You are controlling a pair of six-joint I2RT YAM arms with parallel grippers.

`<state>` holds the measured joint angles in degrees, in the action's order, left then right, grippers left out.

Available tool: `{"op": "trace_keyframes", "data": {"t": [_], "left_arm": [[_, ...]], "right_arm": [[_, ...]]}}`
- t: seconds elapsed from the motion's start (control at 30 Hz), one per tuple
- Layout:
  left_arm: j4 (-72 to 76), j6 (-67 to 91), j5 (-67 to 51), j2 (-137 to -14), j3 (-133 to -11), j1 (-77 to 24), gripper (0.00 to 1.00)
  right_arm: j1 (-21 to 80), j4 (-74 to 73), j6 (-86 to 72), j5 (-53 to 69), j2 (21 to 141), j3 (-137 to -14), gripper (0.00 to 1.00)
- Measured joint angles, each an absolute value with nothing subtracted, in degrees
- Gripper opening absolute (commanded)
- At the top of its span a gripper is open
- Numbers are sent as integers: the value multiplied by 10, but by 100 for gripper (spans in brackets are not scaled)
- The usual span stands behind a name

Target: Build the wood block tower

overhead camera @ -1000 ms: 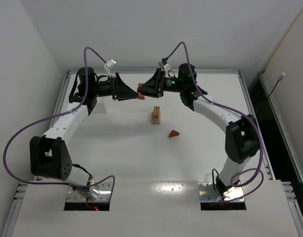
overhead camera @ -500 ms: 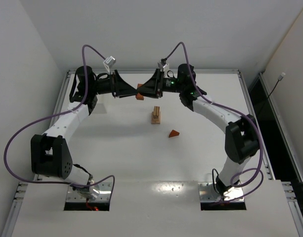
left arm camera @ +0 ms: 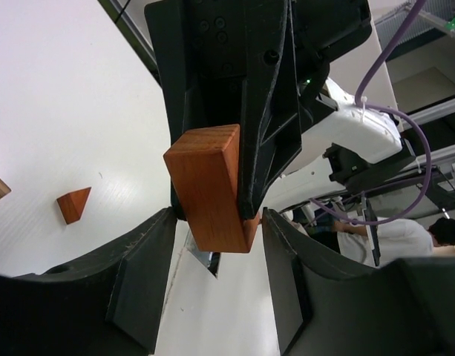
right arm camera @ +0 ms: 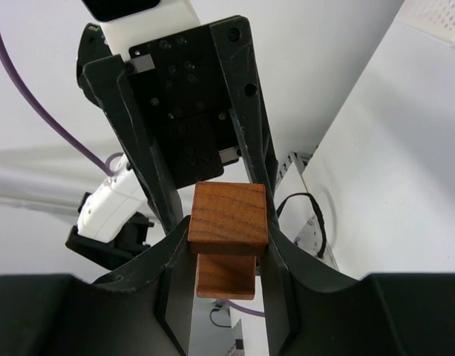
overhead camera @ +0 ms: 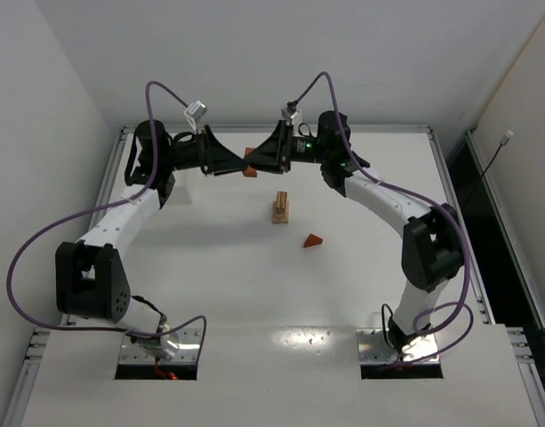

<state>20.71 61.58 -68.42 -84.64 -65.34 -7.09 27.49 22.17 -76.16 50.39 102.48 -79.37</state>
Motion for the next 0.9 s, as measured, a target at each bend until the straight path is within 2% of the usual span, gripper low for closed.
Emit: {"op": "trace_keyframes", "data": {"t": [0.13,0.2,0.4,0.53,0.7,0.73,0.87,0.9], "left_arm": [[206,620,-688,-847,-649,-72,47],[208,622,-691,-846,-649,-73,51],[206,622,-693,-847,-649,-74,50],[209,626,-696,-847,-649,-74,34],[211,632,-698,-846,-649,-74,31],[211,632,-698,-846,-649,-74,28],[210,633,-699,-846,-646,-75,0],[210,633,-699,-846,-646,-75,0]], "right_arm": [[275,222,-762,501,1031,-807,0],[275,222,-762,501,1032,-813,0],[275,223,-762,499,1032,-816,0],[275,222,-759,496,1032,-817,0],[274,223,-755,495,1033,-814,0],[274,223,-755,495,1033,-813,0],[274,225,-755,495,1033,-811,0],[274,225,-755,495,1033,-810,0]]}}
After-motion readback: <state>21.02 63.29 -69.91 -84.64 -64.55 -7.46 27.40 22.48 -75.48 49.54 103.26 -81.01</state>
